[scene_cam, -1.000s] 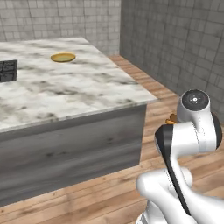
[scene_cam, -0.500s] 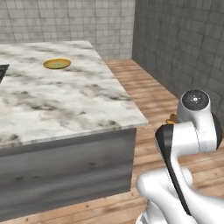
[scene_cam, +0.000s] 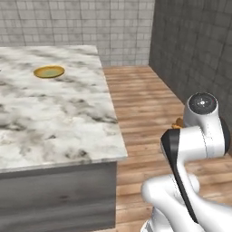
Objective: Move the hot dog bun to the plate on the dining table and place the condiment next to that plate. Then navigate to the fridge and take the sausage and place it on the plate as well.
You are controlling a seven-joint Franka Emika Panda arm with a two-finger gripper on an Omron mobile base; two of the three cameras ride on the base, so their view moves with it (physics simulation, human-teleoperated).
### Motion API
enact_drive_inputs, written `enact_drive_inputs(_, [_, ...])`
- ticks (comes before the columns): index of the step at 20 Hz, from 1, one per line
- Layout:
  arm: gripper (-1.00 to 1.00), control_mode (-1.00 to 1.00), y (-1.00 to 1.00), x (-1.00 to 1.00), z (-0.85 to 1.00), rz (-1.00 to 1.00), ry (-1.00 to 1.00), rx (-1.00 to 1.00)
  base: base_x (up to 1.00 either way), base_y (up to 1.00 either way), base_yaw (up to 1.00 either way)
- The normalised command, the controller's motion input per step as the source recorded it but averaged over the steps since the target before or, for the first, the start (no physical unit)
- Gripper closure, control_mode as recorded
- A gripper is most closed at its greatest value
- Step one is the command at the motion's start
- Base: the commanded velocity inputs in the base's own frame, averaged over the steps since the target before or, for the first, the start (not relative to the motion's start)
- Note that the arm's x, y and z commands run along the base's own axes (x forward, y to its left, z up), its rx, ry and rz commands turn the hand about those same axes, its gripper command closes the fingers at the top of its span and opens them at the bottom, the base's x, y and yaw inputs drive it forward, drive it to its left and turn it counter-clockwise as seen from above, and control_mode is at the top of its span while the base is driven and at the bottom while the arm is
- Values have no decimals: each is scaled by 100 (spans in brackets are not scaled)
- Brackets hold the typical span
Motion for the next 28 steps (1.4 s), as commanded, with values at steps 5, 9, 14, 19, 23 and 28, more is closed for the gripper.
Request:
enact_drive_inputs(5, [100, 100, 0, 0, 0, 0, 0, 0, 76, -89, 27])
enact_drive_inputs(9, [100, 100, 0, 0, 0, 0, 0, 0, 75, -88, 28])
enact_drive_inputs(14, [100, 100, 0, 0, 0, 0, 0, 0, 77, -83, 30])
enact_drive_inputs(19, [100, 100, 0, 0, 0, 0, 0, 0, 78, -74, 35])
enact_drive_inputs(23, [100, 100, 0, 0, 0, 0, 0, 0, 76, -69, 39])
enact_drive_inputs(28, [100, 100, 0, 0, 0, 0, 0, 0, 78, -67, 40])
